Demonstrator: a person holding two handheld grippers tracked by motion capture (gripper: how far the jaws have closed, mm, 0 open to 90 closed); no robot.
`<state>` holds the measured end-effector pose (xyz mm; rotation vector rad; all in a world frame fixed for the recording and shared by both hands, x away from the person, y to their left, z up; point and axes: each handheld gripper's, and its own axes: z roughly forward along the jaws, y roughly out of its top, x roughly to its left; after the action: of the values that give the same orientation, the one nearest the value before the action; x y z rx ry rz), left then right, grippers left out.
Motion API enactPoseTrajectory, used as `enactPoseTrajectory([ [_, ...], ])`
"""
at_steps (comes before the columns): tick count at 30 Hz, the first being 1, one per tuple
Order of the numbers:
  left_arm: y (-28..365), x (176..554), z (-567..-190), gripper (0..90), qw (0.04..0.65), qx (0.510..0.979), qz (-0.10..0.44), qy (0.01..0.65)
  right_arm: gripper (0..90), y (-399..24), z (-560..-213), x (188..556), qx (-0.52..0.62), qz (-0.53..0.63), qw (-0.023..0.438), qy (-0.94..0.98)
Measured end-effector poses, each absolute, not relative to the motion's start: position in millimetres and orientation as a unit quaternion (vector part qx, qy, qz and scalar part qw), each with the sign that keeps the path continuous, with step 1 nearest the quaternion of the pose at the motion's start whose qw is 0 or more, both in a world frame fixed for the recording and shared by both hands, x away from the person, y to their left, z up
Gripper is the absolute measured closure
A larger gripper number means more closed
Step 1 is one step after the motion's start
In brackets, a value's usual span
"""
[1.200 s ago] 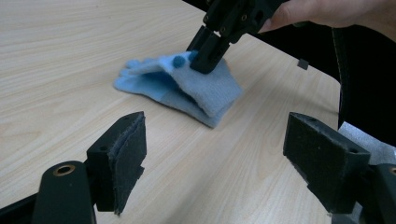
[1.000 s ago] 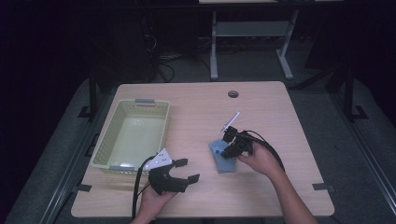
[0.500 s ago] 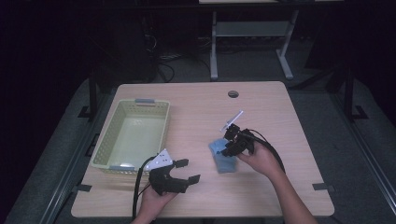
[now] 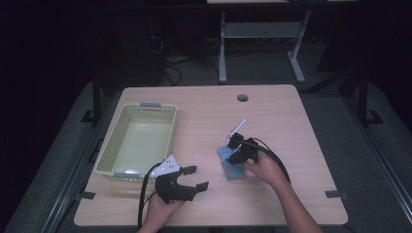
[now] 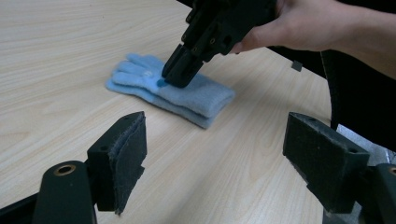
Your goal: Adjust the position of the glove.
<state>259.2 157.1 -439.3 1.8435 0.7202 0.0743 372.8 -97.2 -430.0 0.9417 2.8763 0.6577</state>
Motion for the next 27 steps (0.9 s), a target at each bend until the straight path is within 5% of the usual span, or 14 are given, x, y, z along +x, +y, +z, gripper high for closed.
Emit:
enactPoseTrajectory([
  [5, 155.2, 258.8, -440.5, 21.5, 0.546, 0.780, 0.030, 0.304, 79.8, -102.2, -434.3, 371.9, 0.318, 0.229, 0.014, 0.920],
  [20, 127.2, 273.3, -438.8, 27.3, 0.515, 0.783, -0.032, 0.347, 43.3, -155.4, -419.4, 345.2, 0.424, 0.340, 0.002, 0.840],
  [27, 111.9, 296.5, -446.0, 30.2, 0.481, 0.759, -0.092, 0.428, 39.5, -169.6, -427.8, 330.2, 0.463, 0.351, -0.002, 0.814],
])
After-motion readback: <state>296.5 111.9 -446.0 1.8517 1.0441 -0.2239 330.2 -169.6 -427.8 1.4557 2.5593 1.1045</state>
